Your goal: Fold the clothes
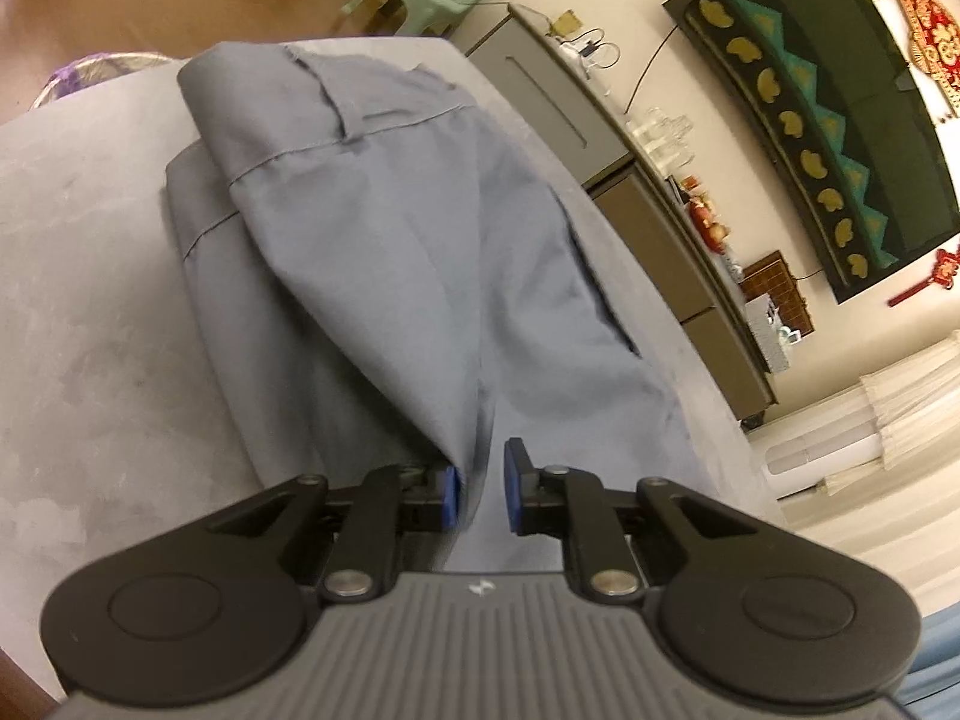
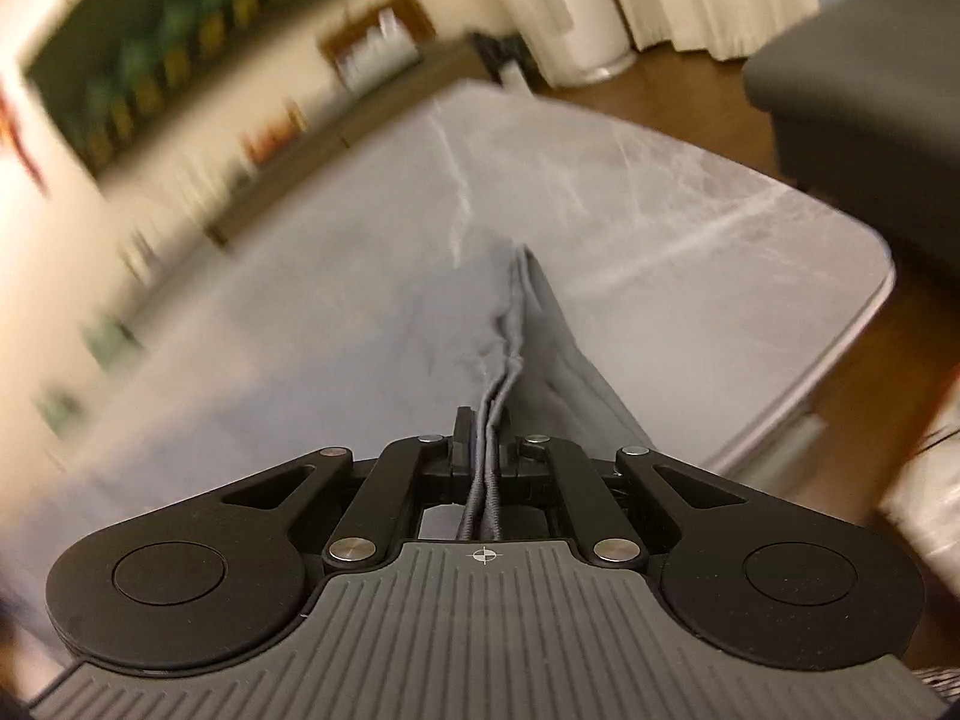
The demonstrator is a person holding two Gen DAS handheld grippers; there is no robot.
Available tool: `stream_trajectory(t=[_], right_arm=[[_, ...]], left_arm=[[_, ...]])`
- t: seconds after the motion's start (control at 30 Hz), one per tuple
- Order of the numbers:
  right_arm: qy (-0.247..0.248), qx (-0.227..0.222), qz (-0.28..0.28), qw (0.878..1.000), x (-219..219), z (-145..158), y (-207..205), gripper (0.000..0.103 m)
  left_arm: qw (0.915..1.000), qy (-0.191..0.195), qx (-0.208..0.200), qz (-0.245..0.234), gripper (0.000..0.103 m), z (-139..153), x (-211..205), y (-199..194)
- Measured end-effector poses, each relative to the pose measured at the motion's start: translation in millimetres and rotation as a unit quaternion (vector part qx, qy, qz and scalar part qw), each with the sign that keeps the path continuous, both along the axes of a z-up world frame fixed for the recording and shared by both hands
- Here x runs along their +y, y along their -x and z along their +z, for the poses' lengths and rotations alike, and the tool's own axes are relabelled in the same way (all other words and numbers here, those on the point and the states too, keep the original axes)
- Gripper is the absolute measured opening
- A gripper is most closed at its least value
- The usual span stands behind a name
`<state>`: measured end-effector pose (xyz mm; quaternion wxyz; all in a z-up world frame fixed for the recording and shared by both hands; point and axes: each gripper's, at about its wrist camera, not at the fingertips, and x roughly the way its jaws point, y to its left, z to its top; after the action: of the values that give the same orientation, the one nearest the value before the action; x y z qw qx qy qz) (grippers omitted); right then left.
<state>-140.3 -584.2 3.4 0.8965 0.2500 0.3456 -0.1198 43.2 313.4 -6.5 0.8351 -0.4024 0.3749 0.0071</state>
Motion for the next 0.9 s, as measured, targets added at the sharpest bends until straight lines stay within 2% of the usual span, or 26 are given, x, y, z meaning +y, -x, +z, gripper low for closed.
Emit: stream_trajectory(t=[0.03, 0.1, 0.17, 0.27, 0.37, 0.43, 0.5, 0.57, 0.63, 0.8, 0.9], right_arm=[[0.025, 0.016, -0.002, 1.000, 8, -3, -1, 0.026], [0.061, 0.030, 0.006, 0.998, 19, -7, -9, 0.067], [0.096, 0.041, 0.018, 0.994, 30, -11, -18, 0.086], [0.147, 0.065, 0.036, 0.986, 40, -20, -32, 0.094], [0.171, 0.071, 0.069, 0.980, 49, -22, -55, 0.093], [0.171, 0.073, 0.091, 0.978, 52, -17, -75, 0.085], [0.174, 0.077, 0.116, 0.975, 54, -12, -107, 0.070], [0.178, 0.078, 0.136, 0.971, 58, -9, -142, 0.062], [0.195, 0.068, 0.144, 0.968, 58, -9, -178, 0.061], [0.239, 0.058, 0.100, 0.964, 41, -11, -244, 0.060], [0.222, 0.069, 0.060, 0.971, 15, -10, -254, 0.057]], left_arm=[[1.0000, -0.003, 0.003, -0.002, 0.017, 0, -1, 1], [0.9998, -0.013, 0.011, -0.009, 0.021, -2, -5, 1], [0.9993, -0.020, 0.028, -0.015, 0.021, -7, -8, -3], [0.9976, -0.034, 0.056, -0.022, 0.021, -16, -9, -4], [0.9965, -0.045, 0.067, -0.023, 0.021, -20, -12, -8], [0.9954, -0.054, 0.076, -0.020, 0.021, -23, -18, -16], [0.9950, -0.062, 0.077, -0.014, 0.021, -22, -26, -25], [0.9950, -0.065, 0.075, -0.005, 0.021, -22, -34, -37], [0.9952, -0.065, 0.073, 0.000, 0.022, -22, -44, -52], [0.9956, -0.068, 0.061, -0.022, 0.020, -24, -64, -79], [0.9975, -0.040, 0.042, 0.041, 0.021, -18, -38, -62]])
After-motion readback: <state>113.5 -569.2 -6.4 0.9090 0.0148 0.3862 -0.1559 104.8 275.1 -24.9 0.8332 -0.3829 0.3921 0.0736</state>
